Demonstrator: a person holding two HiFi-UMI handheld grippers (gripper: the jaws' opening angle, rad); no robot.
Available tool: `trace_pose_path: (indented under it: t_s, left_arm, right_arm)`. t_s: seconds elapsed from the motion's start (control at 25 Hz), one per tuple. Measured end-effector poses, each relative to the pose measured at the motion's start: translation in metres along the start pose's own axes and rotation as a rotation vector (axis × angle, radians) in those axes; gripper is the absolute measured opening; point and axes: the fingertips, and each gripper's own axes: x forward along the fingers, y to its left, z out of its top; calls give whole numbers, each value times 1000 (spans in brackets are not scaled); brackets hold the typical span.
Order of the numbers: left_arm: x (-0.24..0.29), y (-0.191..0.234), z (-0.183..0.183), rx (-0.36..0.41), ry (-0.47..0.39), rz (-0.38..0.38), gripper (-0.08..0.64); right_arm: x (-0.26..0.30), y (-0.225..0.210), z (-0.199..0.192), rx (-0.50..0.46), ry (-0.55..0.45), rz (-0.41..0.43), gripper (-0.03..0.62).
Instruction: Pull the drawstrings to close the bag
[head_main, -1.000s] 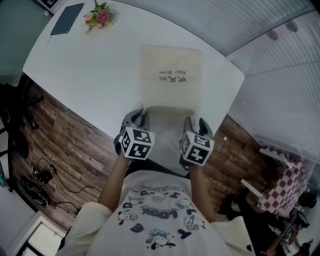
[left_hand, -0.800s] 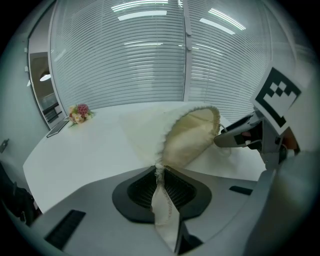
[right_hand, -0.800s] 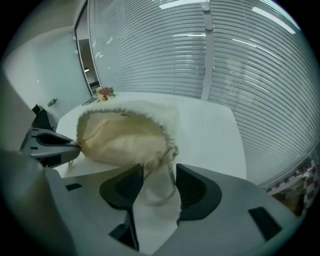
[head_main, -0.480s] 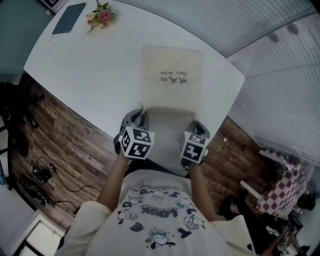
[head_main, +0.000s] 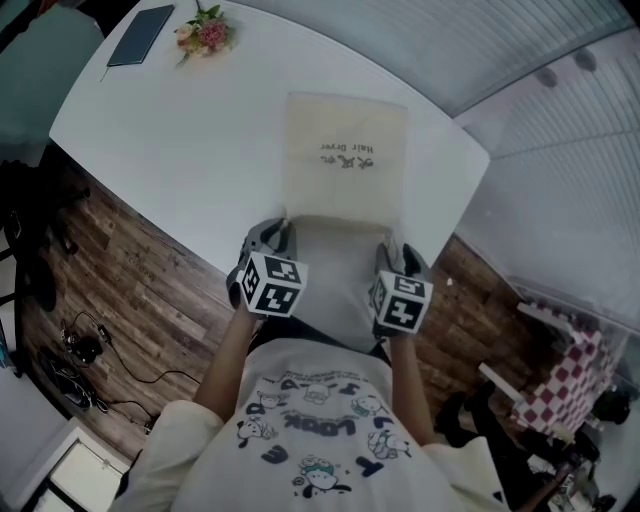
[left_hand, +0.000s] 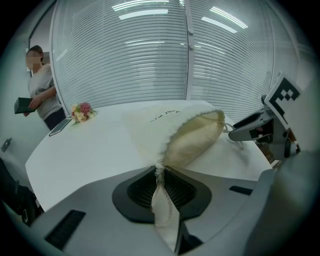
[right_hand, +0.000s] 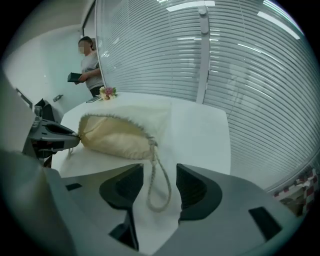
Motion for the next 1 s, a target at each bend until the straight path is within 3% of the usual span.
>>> trace_pose_path:
  t_s: [0.16,0.32,0.48,0.6,0.76,1.0]
  left_arm:
    - [-1,-1,1,2,-2,4,84]
    - [-1,0,2,1,-3,7,84]
    - [-1,-1,2,-12,-3,-7,83]
    - [-2,3,2,-37,-2,-8,81]
    - [-3,9,-1,-2,17,11,80]
    - [-3,19,-3,45,35,22,78]
  right_arm:
    - [-2,12,16,-47,-29,38,221]
    - [15,14,19,-58,16,42,215]
    - [20,15,16,-85,44,62,62]
    - [13,19,16,-157,53,48,55]
    - [6,21,11,-268,75,63,52]
    - [6,14,11,-290,99,84,46]
